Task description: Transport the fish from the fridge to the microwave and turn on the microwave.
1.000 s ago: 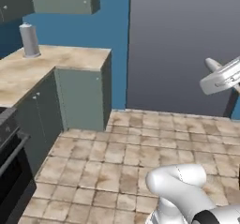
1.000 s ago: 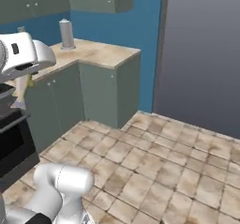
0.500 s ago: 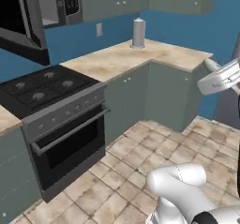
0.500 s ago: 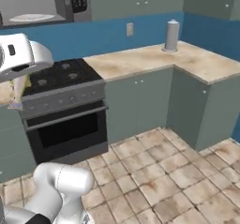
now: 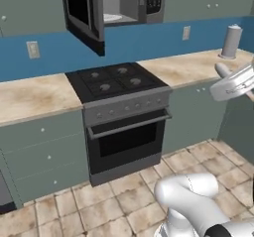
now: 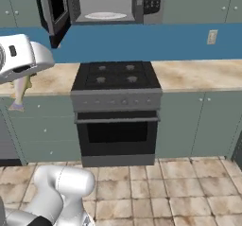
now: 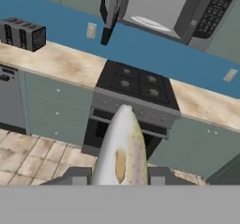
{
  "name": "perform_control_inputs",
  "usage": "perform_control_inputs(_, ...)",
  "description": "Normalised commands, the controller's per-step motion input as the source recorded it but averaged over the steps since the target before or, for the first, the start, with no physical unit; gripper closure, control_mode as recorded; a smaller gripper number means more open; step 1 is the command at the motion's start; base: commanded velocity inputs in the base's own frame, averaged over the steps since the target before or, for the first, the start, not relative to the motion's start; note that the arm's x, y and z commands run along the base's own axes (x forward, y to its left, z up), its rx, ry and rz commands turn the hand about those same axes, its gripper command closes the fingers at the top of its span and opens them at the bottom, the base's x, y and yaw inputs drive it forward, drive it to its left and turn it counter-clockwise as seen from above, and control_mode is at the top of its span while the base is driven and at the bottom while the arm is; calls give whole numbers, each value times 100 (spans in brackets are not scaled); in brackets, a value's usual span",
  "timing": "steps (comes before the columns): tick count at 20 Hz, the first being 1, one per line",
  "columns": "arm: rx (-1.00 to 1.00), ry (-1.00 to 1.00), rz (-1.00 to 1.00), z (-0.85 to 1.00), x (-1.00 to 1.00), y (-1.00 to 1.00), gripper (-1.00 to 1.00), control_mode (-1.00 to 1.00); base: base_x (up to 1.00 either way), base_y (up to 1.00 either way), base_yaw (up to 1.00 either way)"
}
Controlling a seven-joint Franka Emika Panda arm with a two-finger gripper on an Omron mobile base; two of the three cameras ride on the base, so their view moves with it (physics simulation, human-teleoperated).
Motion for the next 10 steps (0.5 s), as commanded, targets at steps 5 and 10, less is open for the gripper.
perform_control_inputs(5, 0, 0, 0, 0, 0, 0, 100, 100, 0, -73, 29)
perform_control_inputs(10, 0, 0, 0, 0, 0, 0, 100, 100, 1, -33, 13)
